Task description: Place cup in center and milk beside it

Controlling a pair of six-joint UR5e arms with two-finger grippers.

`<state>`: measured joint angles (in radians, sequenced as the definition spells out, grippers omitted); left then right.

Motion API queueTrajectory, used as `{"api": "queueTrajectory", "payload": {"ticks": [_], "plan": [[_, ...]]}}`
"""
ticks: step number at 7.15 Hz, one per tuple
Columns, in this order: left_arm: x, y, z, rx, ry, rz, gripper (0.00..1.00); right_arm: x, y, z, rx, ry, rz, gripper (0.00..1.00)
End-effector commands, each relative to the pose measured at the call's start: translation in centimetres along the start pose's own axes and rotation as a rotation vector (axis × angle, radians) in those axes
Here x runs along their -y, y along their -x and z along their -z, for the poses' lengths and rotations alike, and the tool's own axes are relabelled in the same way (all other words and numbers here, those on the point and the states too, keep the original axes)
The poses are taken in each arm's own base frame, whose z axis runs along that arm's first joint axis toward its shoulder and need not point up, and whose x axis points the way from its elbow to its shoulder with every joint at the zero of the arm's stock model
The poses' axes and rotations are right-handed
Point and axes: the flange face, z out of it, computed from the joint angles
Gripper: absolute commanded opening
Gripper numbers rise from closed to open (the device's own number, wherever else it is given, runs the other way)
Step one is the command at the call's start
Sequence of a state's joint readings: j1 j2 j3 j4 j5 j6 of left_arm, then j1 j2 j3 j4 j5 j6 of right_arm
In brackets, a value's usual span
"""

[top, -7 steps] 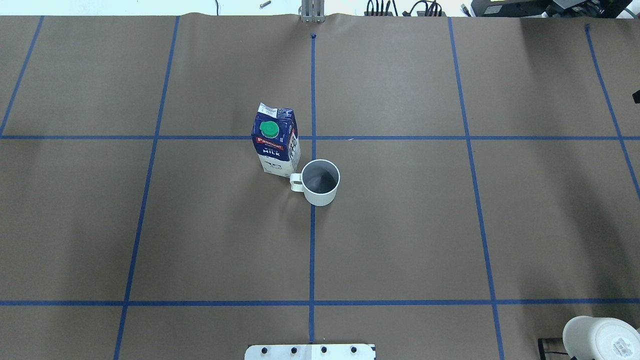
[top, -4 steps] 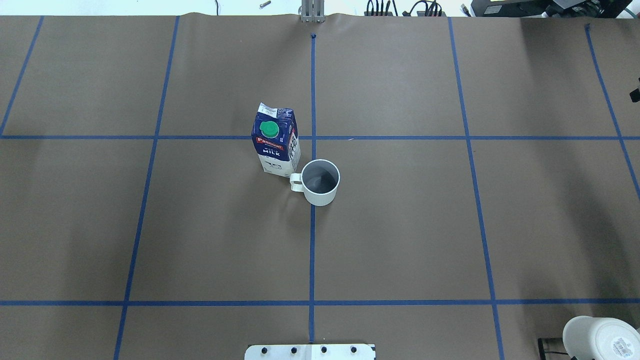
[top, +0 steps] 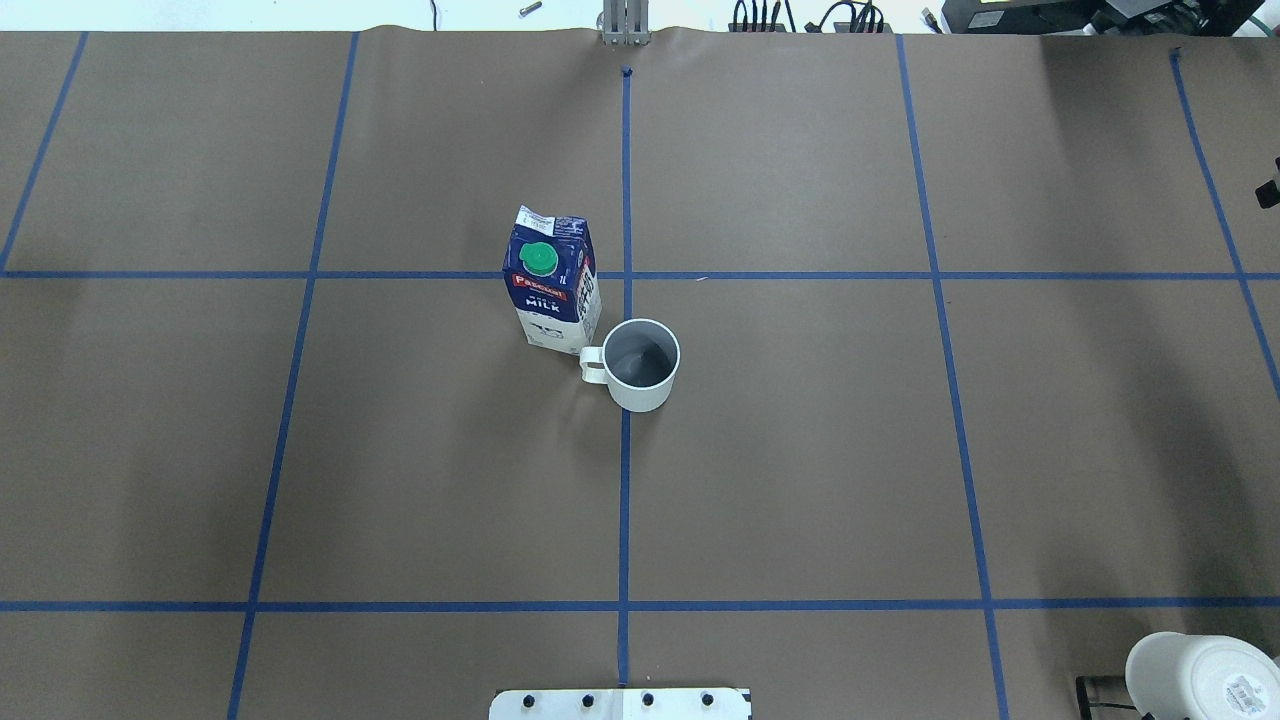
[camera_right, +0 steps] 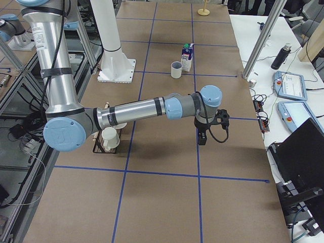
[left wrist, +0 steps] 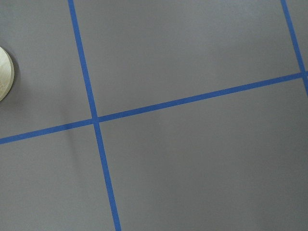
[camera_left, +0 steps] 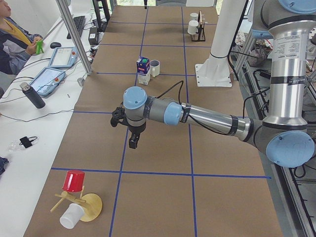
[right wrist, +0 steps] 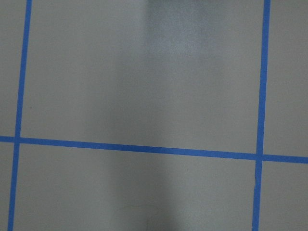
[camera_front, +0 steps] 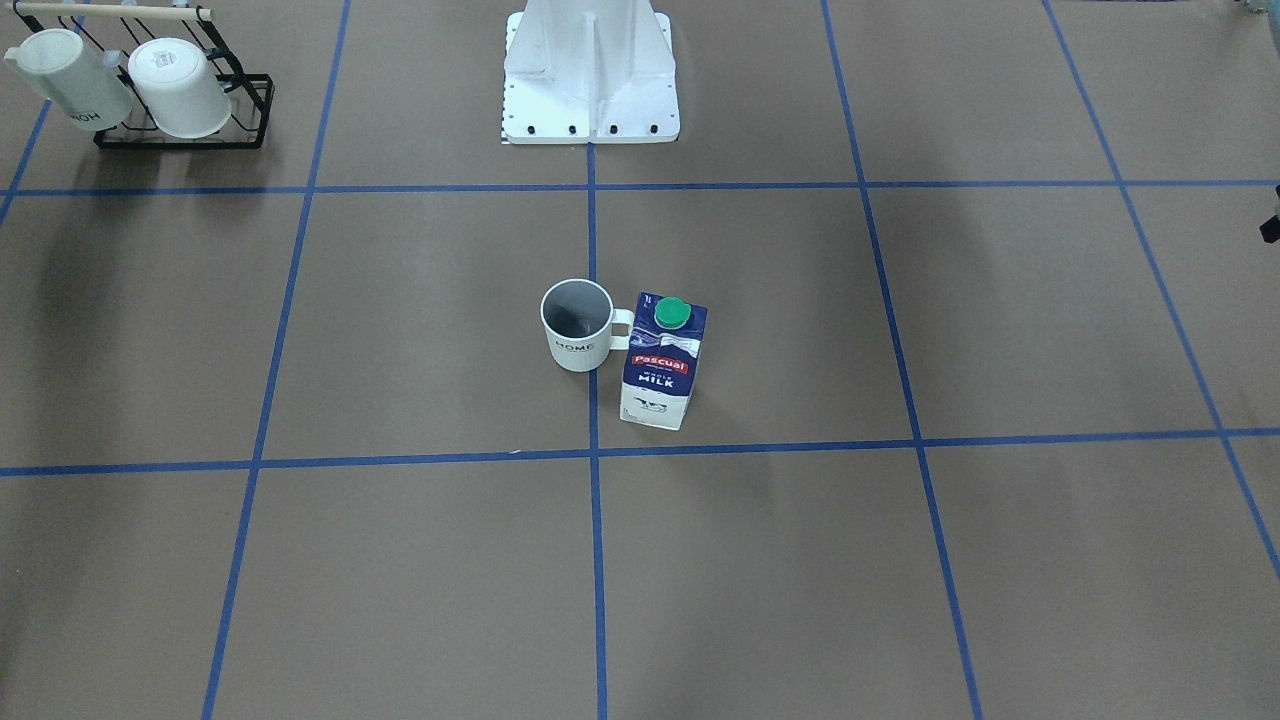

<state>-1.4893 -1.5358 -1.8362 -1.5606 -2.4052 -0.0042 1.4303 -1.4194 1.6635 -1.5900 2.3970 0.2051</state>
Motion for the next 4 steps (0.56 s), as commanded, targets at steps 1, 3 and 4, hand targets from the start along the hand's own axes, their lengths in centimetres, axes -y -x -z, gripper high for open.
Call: {"api": "queueTrajectory", "payload": {"ticks": [1,3,4], "plan": [[0.42,0.31,-0.35,0.003,0.003,0.000,0.98,-0.11,0.40,0.60,-0.014,-0.015,0.012,1.00],[0.54,-0.06,-0.03,0.001,-0.010,-0.014,0.98,-0.02,0.56,0.79,-0.031,-0.022,0.019,1.00],[0.61,0.03,-0.29,0.002,-0.006,-0.015,0.98,-0.01,0.47,0.74,-0.035,-0.022,0.017,1.00]]}}
